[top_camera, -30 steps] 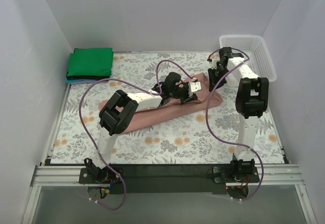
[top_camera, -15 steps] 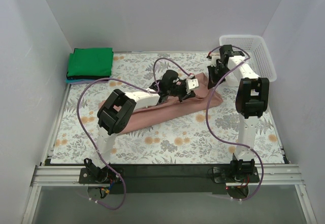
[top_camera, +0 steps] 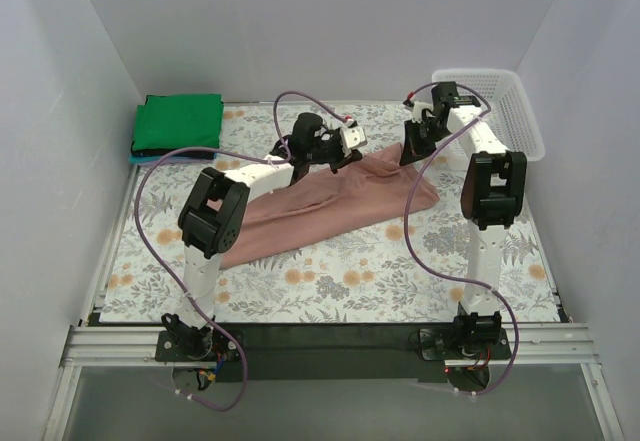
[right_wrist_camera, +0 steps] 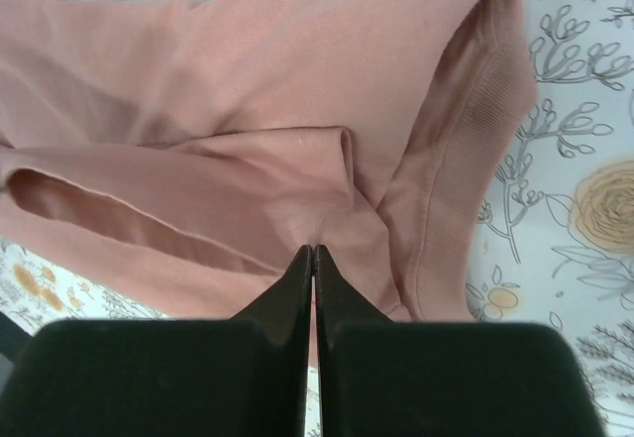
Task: Fold and stack the t-shirts
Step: Fold the tshirt
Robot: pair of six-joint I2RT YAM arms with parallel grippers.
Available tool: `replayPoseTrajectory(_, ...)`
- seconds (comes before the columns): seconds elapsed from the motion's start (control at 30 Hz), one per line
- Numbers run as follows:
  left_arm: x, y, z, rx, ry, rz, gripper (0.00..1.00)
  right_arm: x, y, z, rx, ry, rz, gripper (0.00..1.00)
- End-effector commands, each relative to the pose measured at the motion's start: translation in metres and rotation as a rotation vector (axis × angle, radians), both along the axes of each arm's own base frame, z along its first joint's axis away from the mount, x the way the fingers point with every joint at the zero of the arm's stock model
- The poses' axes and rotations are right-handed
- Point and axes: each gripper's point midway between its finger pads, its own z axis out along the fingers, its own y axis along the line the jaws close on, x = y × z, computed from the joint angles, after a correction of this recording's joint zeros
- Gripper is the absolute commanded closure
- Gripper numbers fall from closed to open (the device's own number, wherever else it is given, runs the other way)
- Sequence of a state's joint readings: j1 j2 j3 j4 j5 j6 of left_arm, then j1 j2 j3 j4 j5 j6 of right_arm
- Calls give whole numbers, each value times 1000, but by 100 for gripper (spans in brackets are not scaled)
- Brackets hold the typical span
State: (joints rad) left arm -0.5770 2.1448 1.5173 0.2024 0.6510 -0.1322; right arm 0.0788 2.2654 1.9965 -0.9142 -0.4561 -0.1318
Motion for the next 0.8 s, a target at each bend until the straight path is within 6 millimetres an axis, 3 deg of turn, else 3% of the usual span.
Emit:
replayPoseTrajectory(0.0,4,-3,37,-34,-89,-39,100,11,11,13,76,-29,7,99)
replayPoseTrajectory(0.2,18,4,38,-39,-110,-13,100,20,16,17,107,-54,17,99)
replayPoseTrajectory(0.37,3,11,30,-17,-109,-47,100,19,19,28,130,-68,19,99)
replayPoseTrajectory(0.5,-10,18,14,5,-77,-54,100,9,18,34,128,-66,23,99)
replayPoseTrajectory(0.6,-15,21,16,6,-78,-59,100,-1,16,40,117,-70,27,99)
replayPoseTrajectory(0.77,-33,26,11,13,-73,-98,100,-23,10,21,81,-16,36,99)
